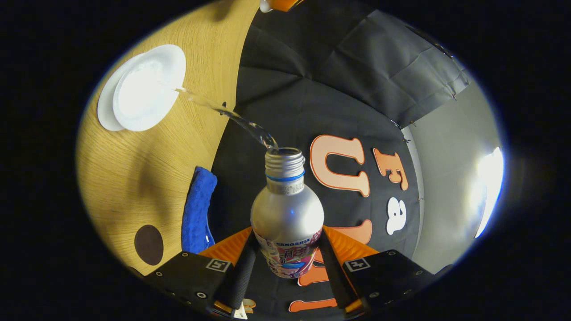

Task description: Open the teacup lid with one hand, grasp the water bottle and pour water into the teacup with the other hand; after pouring, place the water bottle on the coaster and then close the teacup lid.

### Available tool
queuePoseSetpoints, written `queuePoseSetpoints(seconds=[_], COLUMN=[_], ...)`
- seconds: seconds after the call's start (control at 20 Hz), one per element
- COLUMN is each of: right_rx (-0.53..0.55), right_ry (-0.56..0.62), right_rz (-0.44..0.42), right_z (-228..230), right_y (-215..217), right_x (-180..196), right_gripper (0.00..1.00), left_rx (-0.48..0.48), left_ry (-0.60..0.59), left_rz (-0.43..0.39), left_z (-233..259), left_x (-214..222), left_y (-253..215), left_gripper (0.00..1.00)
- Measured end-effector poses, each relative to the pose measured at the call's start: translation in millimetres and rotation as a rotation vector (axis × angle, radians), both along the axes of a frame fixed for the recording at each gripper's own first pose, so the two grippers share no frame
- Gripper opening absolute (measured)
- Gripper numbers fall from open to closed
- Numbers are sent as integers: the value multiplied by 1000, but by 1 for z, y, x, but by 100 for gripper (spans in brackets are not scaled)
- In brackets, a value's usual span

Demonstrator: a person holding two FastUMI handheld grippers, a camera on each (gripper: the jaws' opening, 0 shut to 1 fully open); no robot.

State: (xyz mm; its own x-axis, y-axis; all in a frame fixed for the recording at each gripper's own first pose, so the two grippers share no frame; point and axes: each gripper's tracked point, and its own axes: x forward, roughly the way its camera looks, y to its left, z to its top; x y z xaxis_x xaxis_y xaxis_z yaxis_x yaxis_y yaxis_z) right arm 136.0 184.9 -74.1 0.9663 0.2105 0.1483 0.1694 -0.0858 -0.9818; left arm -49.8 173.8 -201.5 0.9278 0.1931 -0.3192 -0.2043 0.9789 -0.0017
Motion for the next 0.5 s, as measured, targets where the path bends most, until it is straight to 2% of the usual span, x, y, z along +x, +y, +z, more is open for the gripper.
queuePoseSetpoints(seconds=[0.5], right_rx=[-35], right_ry=[-71], right_rz=[21], right_z=[34], right_y=[-1], right_x=[8], right_gripper=[77], left_rx=[-7], left_ry=[-9], left_rz=[-3], left_z=[1], left_x=[2], left_y=[-2], left_gripper=[29])
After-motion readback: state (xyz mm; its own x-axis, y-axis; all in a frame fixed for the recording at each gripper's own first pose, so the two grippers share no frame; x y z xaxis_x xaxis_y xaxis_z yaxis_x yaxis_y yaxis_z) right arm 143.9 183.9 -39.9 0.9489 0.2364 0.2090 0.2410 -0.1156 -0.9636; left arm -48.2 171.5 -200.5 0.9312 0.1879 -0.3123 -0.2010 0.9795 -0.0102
